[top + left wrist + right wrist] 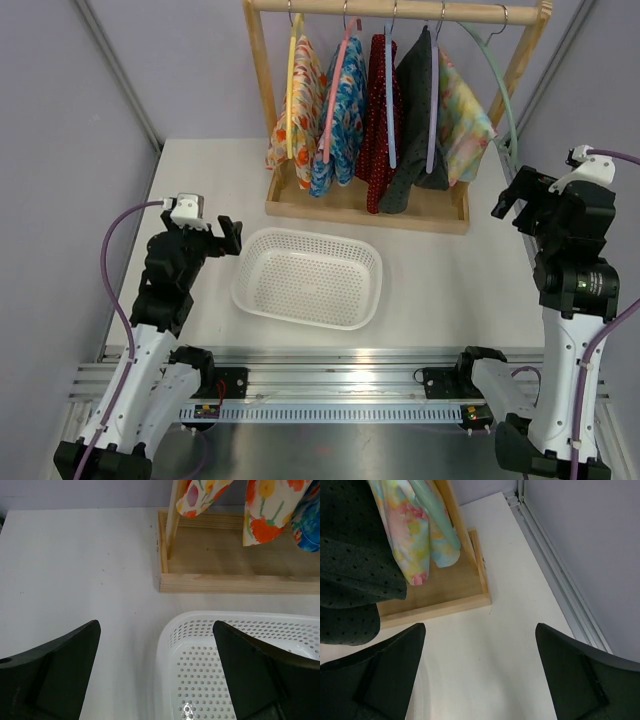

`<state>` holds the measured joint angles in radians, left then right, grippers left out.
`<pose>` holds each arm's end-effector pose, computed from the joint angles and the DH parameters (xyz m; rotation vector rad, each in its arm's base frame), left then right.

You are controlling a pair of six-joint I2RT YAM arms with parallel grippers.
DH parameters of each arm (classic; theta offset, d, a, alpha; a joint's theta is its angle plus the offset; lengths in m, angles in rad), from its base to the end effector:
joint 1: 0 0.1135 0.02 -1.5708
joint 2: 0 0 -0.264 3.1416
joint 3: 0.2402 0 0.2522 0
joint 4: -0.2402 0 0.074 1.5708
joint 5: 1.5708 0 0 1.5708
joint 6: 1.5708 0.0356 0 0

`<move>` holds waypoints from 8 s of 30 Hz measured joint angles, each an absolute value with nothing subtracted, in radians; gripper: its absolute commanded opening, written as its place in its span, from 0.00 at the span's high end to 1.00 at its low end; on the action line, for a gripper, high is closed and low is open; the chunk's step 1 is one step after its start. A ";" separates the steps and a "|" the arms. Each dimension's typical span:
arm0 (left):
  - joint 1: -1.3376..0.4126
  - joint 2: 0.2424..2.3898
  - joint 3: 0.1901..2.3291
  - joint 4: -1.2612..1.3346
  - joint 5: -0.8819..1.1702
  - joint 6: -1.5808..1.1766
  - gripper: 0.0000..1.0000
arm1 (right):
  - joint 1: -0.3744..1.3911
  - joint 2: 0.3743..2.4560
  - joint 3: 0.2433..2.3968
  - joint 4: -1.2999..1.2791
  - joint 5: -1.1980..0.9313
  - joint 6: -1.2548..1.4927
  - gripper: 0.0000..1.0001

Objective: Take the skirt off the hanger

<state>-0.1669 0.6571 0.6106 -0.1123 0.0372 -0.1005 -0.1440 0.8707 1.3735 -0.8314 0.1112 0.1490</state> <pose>0.1641 -0.0290 0.3060 0.0851 1.7328 -0.2291 0.1372 -0.0239 0.4507 0.3517 1.8657 -0.1022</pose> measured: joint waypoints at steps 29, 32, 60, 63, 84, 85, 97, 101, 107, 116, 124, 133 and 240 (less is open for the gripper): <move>-0.226 0.593 0.612 -0.116 0.051 -0.115 0.01 | -0.214 1.441 2.119 -0.996 -0.535 -0.179 0.04; -0.231 0.590 0.613 -0.118 0.051 -0.114 0.01 | -0.215 1.506 2.178 -0.997 -0.529 -0.173 0.10; -0.234 0.611 0.622 -0.137 0.051 -0.113 0.01 | -0.216 1.820 2.448 -1.043 -0.533 -0.237 1.00; -0.234 0.611 0.622 -0.136 0.057 -0.113 0.01 | -0.216 1.818 2.456 -1.045 -0.533 -0.219 1.00; -0.243 0.611 0.622 -0.057 0.312 -0.162 0.01 | -0.216 1.321 2.066 -0.941 -0.408 -0.185 1.00; -0.247 0.611 0.622 -0.044 0.331 -0.168 0.01 | -0.216 1.294 2.033 -0.941 -0.403 -0.191 1.00; -0.773 0.732 0.679 0.023 0.294 -0.197 0.01 | -0.225 0.919 1.607 -0.986 -0.359 -0.199 1.00; -1.074 0.880 0.738 0.138 0.157 -0.162 0.01 | -0.248 0.806 1.475 -1.000 -0.365 -0.174 1.00; -1.228 1.250 0.898 0.327 0.053 -0.147 0.01 | -0.287 0.686 1.332 -1.002 -0.446 -0.135 1.00; -1.280 1.669 1.132 0.472 0.054 -0.158 0.01 | -0.321 0.633 1.235 -0.989 -0.563 -0.097 1.00; -1.304 1.846 1.290 0.449 -0.012 -0.136 0.84 | -0.344 0.607 1.208 -0.968 -0.615 -0.081 1.00; -1.302 1.810 1.272 0.401 -0.046 -0.101 1.00 | -0.354 0.606 1.196 -0.963 -0.567 -0.084 1.00; -1.164 1.141 0.812 0.100 0.182 0.159 0.01 | -0.196 1.536 2.049 -0.831 -0.379 -0.156 0.01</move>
<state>-1.1637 1.1412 0.8124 0.0998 0.1818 0.1585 -0.1963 1.5364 2.0487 -0.8307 -0.3794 -0.1558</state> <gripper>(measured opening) 0.988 0.913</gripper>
